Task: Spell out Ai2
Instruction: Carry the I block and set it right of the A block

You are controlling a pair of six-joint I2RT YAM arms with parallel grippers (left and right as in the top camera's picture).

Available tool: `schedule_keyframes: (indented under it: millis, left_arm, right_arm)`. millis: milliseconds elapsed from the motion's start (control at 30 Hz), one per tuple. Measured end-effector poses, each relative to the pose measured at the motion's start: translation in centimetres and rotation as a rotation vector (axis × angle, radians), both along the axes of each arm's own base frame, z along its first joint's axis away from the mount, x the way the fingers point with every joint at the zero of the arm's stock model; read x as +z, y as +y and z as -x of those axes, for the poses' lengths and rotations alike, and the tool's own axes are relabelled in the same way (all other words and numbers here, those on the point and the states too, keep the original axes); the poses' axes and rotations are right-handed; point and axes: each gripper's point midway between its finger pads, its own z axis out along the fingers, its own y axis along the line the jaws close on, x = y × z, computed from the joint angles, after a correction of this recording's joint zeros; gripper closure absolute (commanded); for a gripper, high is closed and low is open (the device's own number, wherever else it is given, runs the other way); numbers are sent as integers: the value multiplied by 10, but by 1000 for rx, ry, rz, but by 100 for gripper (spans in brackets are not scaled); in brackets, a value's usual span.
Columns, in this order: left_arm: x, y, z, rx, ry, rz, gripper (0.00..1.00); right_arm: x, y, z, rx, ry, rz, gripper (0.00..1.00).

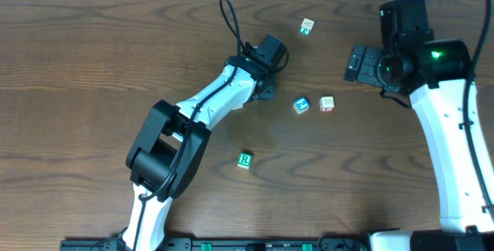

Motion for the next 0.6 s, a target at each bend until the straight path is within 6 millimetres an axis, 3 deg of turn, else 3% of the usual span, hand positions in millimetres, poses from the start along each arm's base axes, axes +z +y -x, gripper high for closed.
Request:
schedule_keyframes:
  millis: [467,600]
  left_arm:
    - [1,1,0,0,-1,-3,54]
    - [19,6,7,1,3,-5,59]
  right_arm:
    - [0,0,0,0,2,0,1]
    - [-1,0,1,0,6,1,1]
